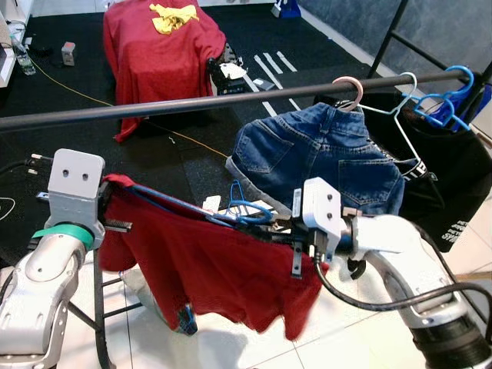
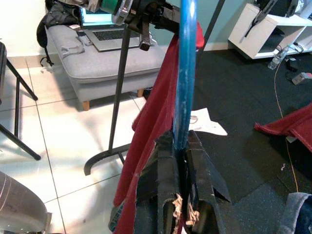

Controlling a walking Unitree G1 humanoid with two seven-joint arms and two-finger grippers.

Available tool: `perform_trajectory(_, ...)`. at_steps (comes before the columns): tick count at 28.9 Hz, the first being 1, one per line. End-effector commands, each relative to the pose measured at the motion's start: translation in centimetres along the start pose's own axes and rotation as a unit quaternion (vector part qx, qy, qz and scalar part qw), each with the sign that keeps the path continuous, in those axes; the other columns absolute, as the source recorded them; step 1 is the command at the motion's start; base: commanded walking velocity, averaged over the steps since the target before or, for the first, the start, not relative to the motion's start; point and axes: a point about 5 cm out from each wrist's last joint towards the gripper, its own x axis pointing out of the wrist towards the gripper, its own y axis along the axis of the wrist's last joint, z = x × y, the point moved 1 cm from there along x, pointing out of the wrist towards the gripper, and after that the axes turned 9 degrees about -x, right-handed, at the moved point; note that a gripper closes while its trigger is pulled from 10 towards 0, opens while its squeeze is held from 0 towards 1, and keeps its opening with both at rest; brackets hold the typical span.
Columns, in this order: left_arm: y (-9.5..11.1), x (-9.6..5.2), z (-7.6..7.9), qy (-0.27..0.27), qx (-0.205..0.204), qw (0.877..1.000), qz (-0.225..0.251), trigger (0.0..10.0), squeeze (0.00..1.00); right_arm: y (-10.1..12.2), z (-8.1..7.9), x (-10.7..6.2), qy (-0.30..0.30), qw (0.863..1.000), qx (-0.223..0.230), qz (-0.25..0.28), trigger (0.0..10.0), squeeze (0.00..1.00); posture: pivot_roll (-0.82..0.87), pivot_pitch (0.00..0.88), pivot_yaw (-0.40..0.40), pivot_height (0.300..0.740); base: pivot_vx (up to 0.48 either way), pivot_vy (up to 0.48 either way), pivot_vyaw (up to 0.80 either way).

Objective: Hang hanger

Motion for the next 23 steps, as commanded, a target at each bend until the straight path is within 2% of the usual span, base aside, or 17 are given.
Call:
perform_trajectory(1,-0.5,0.0,-1.4,0.035,0.018,0.999,-0.01,0.0,0.0,0.2,0.0,-0.6,-0.004,1.0,-0.001,0.004,10.0,0.0,-0.07,0.168,0.015,0.74,0.0,0.0,0.0)
perform_trajectory(4,-0.7,0.2,-2.7,0.075,0.024,0.997,-0.014,0.0,0.0,0.3,0.1,-0.9,-0.013,1.0,-0.002,0.003,10.0,0.0,-0.08,0.163,0.014,0.74,0.0,0.0,0.0)
perform_trajectory(10,-1.4,0.3,-2.8,0.073,0.029,0.996,-0.033,0.0,0.0,0.8,0.7,-1.1,-0.037,0.999,-0.006,0.008,10.0,0.0,-0.07,0.163,0.014,0.74,0.0,0.0,0.0)
perform_trajectory(11,-2.1,0.2,-1.8,0.04,0.025,0.998,-0.049,0.0,0.0,1.2,1.7,-1.2,-0.07,0.997,-0.007,0.018,10.0,0.0,-0.08,0.161,0.014,0.74,0.0,0.0,0.0)
perform_trajectory(12,-2.1,0.2,-1.8,0.04,0.025,0.998,-0.049,0.0,0.0,1.2,1.7,-1.2,-0.07,0.997,-0.007,0.018,10.0,0.0,-0.08,0.161,0.014,0.74,0.0,0.0,0.0)
perform_trajectory(13,-2.4,0.0,-0.2,-0.003,0.006,0.998,-0.055,0.0,0.0,1.6,2.5,-1.1,-0.099,0.995,-0.005,0.028,10.0,0.0,-0.08,0.159,0.013,0.74,0.0,0.0,0.0)
perform_trajectory(14,-2.4,0.0,-0.2,-0.003,0.006,0.998,-0.055,0.0,0.0,1.6,2.5,-1.1,-0.099,0.995,-0.005,0.028,10.0,0.0,-0.08,0.159,0.013,0.74,0.0,0.0,0.0)
perform_trajectory(15,-2.4,-0.2,1.6,-0.049,-0.027,0.997,-0.054,0.0,0.0,1.7,2.9,-0.8,-0.116,0.993,-0.001,0.037,10.0,0.0,-0.07,0.161,0.014,0.74,0.0,0.0,0.0)
perform_trajectory(16,-2.4,-0.2,1.6,-0.049,-0.027,0.997,-0.054,0.0,0.0,1.7,2.9,-0.8,-0.116,0.993,-0.001,0.037,10.0,0.0,-0.07,0.161,0.014,0.74,0.0,0.0,0.0)
perform_trajectory(17,-2.2,-0.5,3.3,-0.089,-0.063,0.993,-0.051,0.0,0.0,1.7,3.1,-0.3,-0.126,0.991,0.004,0.043,10.0,0.0,-0.07,0.161,0.014,0.74,0.0,0.0,0.0)
perform_trajectory(19,-2.2,-0.5,3.3,-0.089,-0.063,0.993,-0.051,0.0,0.0,1.7,3.1,-0.3,-0.126,0.991,0.004,0.043,10.0,0.0,-0.07,0.161,0.014,0.74,0.0,0.0,0.0)
perform_trajectory(20,-1.8,-0.9,4.8,-0.125,-0.105,0.985,-0.048,0.0,0.0,1.6,3.0,0.1,-0.132,0.99,0.009,0.046,10.0,0.0,-0.07,0.162,0.011,0.74,0.0,0.0,0.0)
perform_trajectory(22,-1.8,-0.9,4.8,-0.125,-0.105,0.985,-0.048,0.0,0.0,1.6,3.0,0.1,-0.132,0.99,0.009,0.046,10.0,0.0,-0.07,0.162,0.011,0.74,0.0,0.0,0.0)
perform_trajectory(23,-1.6,-1.2,5.9,-0.146,-0.136,0.979,-0.048,0.0,0.0,1.4,3.1,0.4,-0.138,0.989,0.014,0.05,10.0,0.0,-0.07,0.164,0.011,0.74,0.0,0.0,0.0)
